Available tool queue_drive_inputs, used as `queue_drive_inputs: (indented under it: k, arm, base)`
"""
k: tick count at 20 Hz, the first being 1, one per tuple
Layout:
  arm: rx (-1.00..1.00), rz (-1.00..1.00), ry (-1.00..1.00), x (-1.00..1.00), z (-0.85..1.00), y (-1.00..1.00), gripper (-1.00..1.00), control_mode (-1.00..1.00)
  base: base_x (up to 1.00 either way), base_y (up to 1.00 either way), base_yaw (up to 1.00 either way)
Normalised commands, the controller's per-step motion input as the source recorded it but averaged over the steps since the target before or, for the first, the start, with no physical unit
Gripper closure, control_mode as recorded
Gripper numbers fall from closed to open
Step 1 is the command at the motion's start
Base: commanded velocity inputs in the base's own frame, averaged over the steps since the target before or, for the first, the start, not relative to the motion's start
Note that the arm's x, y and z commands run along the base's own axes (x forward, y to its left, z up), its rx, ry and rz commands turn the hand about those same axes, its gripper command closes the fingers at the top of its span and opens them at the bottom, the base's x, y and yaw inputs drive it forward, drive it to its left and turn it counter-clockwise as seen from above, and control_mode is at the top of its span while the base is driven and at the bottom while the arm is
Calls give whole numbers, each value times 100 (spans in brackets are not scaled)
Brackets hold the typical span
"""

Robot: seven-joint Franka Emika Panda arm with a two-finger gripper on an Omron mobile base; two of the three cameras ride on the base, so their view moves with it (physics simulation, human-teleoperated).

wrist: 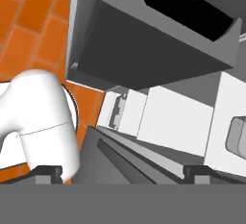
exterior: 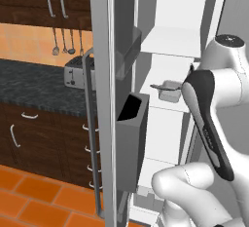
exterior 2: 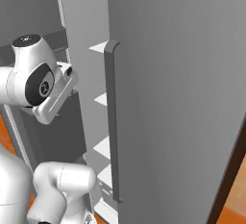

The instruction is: Take the meat container that has the fish and place it on the second highest rack of the freezer. Then take the vegetable container that has the garlic and onion and place it on the highest rack of the freezer.

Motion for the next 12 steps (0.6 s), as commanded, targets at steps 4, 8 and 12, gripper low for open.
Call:
queue_drive_inputs:
  k: [4, 8, 12]
  arm:
    - [-4, 13, -2, -13, 1, 0, -100, -100]
    - [-9, 10, -1, -1, -4, 0, -100, -100]
    - [0, 10, -1, -1, -3, 0, -100, -100]
  base:
    - [0, 0, 0]
    - [0, 0, 0]
    - [0, 0, 0]
